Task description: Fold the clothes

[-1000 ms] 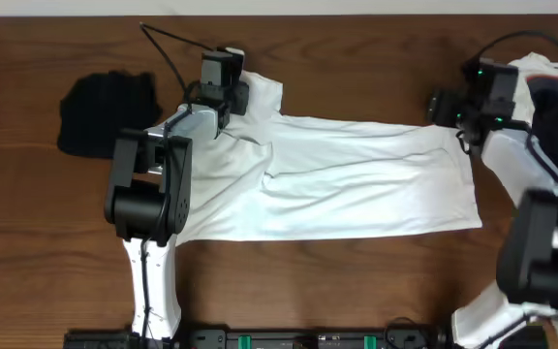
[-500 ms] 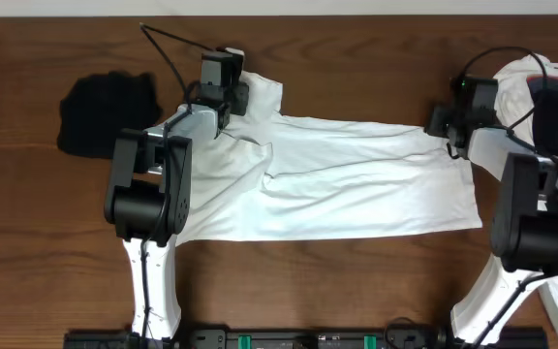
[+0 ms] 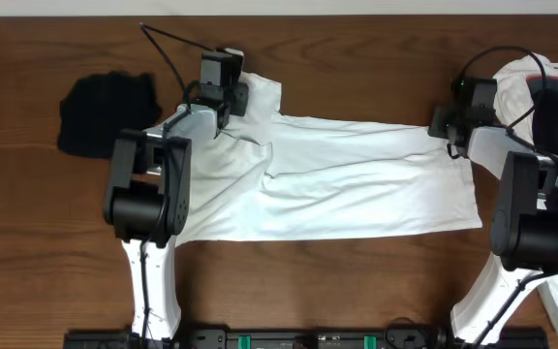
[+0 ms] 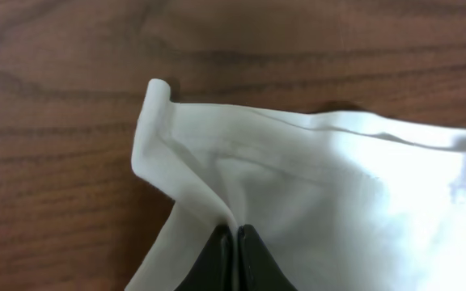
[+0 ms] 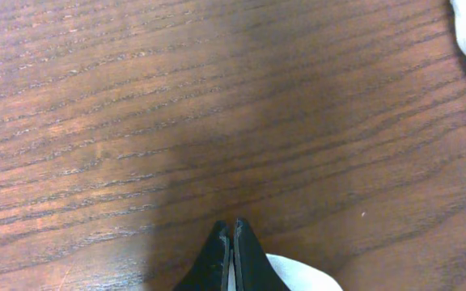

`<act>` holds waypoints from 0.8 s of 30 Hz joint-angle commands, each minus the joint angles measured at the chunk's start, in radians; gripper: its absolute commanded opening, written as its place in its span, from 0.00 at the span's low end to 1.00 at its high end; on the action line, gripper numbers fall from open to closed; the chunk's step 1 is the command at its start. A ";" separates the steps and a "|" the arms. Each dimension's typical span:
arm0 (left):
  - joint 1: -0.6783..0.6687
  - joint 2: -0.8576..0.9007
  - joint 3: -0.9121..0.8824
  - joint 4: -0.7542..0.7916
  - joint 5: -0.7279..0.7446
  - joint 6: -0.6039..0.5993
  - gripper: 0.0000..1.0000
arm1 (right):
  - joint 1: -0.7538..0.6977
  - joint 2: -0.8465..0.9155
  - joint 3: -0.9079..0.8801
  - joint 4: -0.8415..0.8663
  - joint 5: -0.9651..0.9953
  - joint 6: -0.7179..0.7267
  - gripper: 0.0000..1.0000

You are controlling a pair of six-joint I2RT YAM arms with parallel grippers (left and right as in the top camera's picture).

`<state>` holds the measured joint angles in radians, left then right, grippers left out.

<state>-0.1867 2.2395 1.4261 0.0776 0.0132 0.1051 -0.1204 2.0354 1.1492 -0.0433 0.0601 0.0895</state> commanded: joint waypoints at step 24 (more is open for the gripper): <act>0.040 -0.499 -0.040 -0.551 -0.025 -0.019 0.06 | -0.010 -0.468 0.019 -0.608 -0.128 -0.016 0.01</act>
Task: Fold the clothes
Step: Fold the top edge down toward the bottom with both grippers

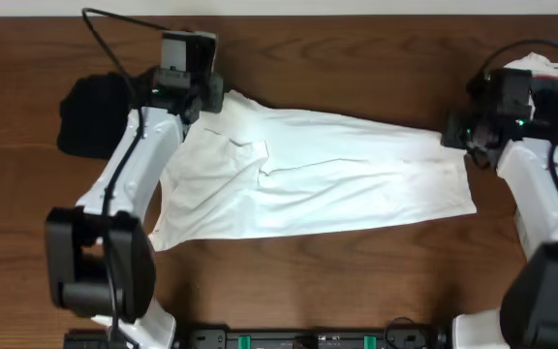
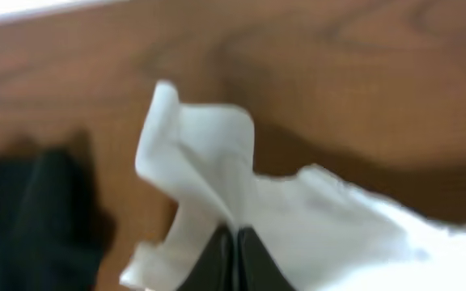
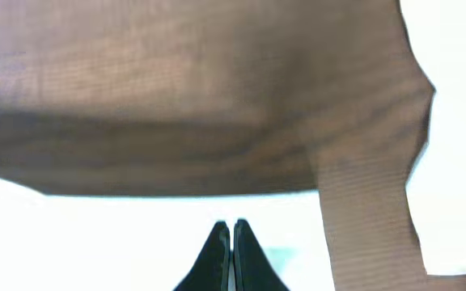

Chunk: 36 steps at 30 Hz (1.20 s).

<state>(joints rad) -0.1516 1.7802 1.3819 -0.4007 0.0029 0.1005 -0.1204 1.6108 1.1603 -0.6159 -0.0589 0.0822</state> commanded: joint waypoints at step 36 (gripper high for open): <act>0.014 -0.069 -0.183 -0.594 -0.128 -0.350 0.06 | -0.050 -0.015 -0.401 0.158 0.217 -0.039 0.01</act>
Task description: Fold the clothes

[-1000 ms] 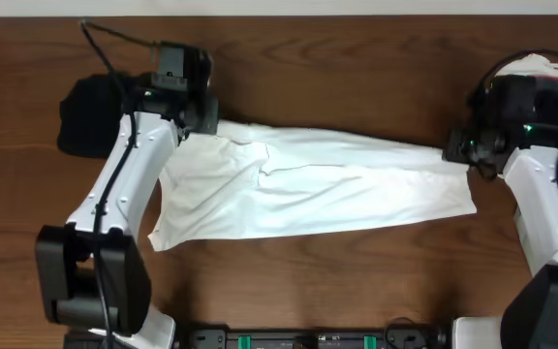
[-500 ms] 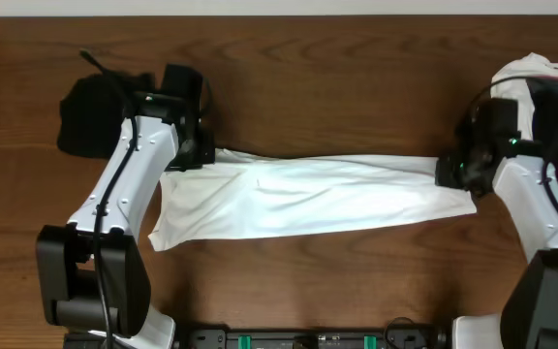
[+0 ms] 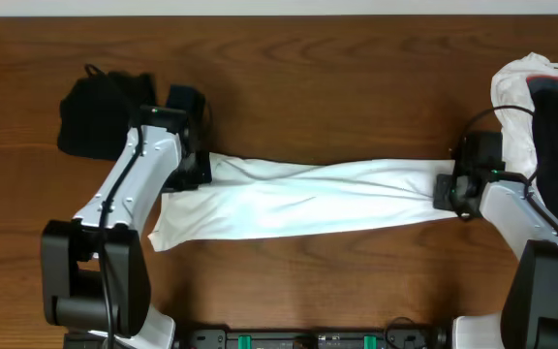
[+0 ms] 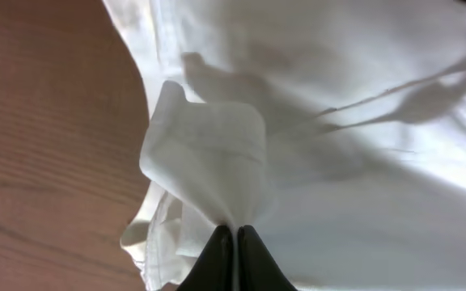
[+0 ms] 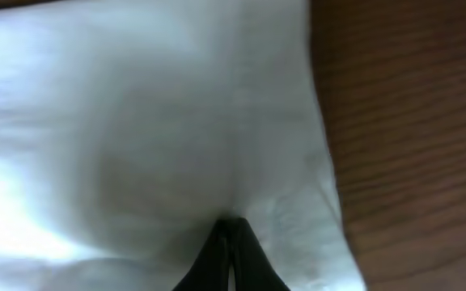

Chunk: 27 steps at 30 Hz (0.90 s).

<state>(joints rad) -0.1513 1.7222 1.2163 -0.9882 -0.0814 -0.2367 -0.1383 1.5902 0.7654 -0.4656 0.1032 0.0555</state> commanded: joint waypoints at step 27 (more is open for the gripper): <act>0.050 -0.010 -0.176 0.032 -0.032 -0.084 0.06 | -0.090 0.018 -0.010 0.037 -0.037 -0.008 0.01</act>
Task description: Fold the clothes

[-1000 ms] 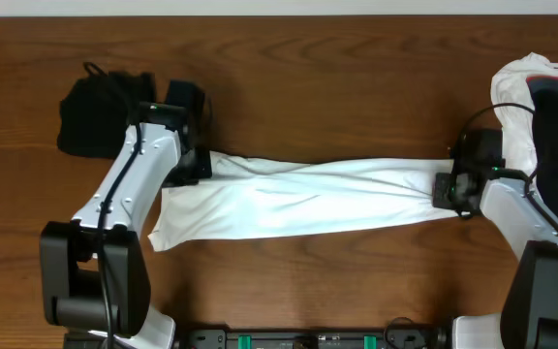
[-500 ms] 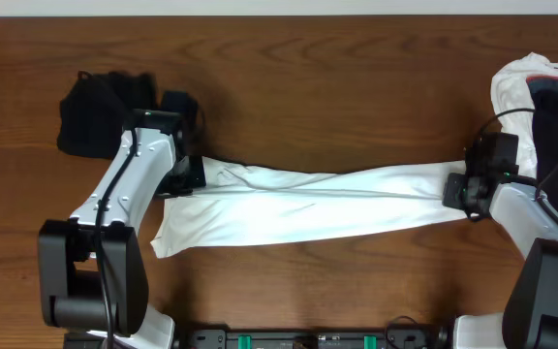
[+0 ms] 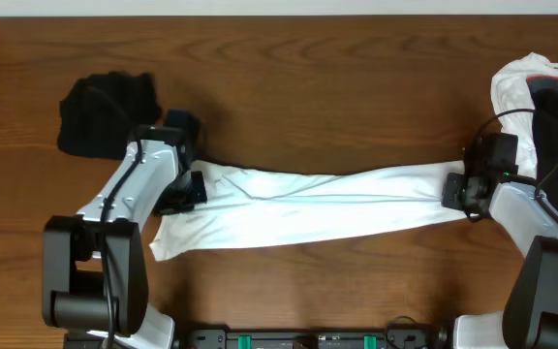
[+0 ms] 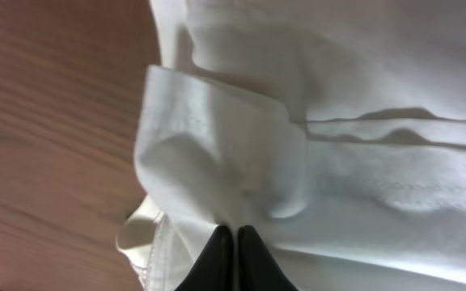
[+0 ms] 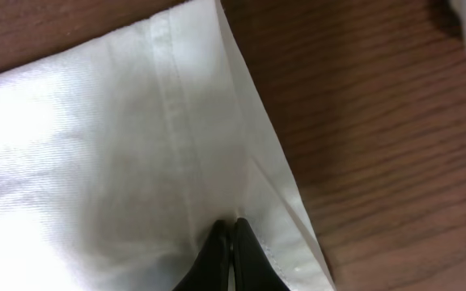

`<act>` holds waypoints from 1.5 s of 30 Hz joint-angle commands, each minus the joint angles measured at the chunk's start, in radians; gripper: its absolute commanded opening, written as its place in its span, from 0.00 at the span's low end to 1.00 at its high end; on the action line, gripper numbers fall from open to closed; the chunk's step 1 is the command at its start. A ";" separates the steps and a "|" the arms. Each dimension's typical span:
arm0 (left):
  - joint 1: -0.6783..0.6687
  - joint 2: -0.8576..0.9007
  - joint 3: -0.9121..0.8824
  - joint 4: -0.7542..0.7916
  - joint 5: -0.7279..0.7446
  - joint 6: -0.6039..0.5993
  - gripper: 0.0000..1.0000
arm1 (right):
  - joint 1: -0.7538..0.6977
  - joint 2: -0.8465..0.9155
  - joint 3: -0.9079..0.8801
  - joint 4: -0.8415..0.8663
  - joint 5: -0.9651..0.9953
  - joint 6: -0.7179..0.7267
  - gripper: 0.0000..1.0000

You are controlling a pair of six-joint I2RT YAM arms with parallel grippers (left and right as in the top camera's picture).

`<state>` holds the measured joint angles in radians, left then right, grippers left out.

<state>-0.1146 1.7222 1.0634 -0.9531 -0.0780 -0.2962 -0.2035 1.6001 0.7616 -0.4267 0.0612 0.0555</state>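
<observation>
A white garment (image 3: pixel 308 208) lies stretched across the table as a long folded band, its far half doubled over toward the front. My left gripper (image 3: pixel 190 189) is shut on its left end; in the left wrist view the black fingertips (image 4: pixel 235 242) pinch bunched white cloth (image 4: pixel 314 162). At the other end my right gripper (image 3: pixel 456 189) is shut on the cloth, with its tips (image 5: pixel 230 234) pressed into a hemmed edge (image 5: pixel 241 153) of the fabric.
A black garment (image 3: pixel 105 111) sits bunched at the back left. A pile of white and dark clothes (image 3: pixel 541 87) lies at the far right edge. Bare wood runs along the back of the table (image 3: pixel 337 78) and along the front.
Both grippers, still shut on the garment's ends, are a little nearer the front. The folded band has settled lower and flatter on the table.
The white garment lay spread wide, with each gripper shut on a far corner. Then the corners were raised toward the back. Later both corners were over the near half, the cloth doubled into a narrow band. Now the band lies flatter, closer to the front.
</observation>
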 commanded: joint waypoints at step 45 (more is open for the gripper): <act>0.013 -0.154 0.083 -0.026 0.053 -0.031 0.45 | 0.003 0.008 0.320 -0.351 -0.219 -0.009 0.57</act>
<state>-0.1062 1.6272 1.1088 -0.9764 -0.0292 -0.3210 -0.2234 1.6089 1.0172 -0.7490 -0.0788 0.0513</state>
